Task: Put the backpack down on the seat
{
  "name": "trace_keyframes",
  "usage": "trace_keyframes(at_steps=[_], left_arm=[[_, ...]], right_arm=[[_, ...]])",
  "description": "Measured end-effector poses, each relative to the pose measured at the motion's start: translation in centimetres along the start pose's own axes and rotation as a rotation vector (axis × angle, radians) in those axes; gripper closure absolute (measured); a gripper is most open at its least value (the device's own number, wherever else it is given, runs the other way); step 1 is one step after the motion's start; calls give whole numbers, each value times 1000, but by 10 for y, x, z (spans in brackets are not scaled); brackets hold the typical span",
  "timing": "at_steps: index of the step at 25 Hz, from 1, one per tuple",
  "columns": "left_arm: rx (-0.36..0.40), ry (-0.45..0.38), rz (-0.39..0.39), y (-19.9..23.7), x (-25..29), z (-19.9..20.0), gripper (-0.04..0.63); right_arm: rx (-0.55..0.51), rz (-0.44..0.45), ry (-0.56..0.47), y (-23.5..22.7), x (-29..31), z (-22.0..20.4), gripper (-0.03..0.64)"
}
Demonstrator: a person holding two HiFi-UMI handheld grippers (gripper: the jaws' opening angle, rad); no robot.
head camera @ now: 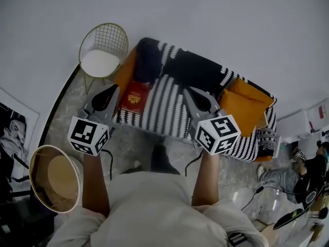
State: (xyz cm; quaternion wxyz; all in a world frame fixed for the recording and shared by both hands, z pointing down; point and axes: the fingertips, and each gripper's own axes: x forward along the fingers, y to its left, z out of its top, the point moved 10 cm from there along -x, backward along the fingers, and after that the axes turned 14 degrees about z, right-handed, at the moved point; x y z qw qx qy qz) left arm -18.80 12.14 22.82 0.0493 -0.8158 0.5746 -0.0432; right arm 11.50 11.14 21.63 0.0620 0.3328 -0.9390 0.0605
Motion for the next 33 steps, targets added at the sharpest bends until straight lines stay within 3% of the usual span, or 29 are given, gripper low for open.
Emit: trace_keyframes(at_steps=[12, 33], left_arm=[[61, -33, -2, -14, -24, 18, 591], [44, 0, -13, -37, -43, 6, 591]], right_arm=[[-41, 5, 25, 24, -14, 0, 611], [-14, 18, 46, 30, -34, -24, 611]])
